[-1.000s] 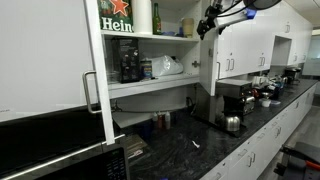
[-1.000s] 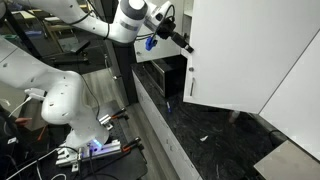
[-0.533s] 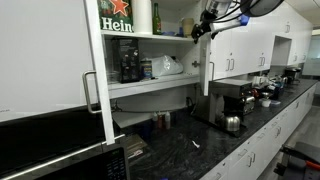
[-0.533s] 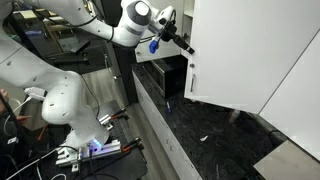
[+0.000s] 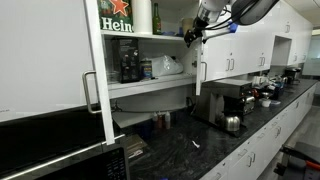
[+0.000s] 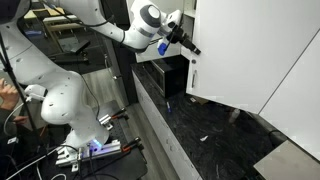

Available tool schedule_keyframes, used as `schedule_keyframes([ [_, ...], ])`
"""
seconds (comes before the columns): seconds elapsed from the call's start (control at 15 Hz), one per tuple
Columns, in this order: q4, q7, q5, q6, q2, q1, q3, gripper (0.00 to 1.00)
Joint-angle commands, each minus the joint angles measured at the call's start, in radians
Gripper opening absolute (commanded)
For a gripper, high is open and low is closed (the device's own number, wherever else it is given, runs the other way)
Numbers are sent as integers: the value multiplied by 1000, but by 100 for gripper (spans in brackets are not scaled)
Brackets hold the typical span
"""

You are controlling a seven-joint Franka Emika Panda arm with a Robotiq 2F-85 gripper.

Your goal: Close the cabinet doors

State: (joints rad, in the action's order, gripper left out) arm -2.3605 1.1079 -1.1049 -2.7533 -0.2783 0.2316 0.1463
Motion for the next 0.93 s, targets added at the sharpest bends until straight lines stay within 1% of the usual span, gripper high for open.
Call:
schedule_keyframes([
  [0.0, 70, 33, -65, -34, 92, 9, 16, 100],
  [0.6, 170, 98, -187, -91, 224, -8, 39, 100],
  [0.87, 219, 124, -260, -116, 279, -18, 47, 100],
])
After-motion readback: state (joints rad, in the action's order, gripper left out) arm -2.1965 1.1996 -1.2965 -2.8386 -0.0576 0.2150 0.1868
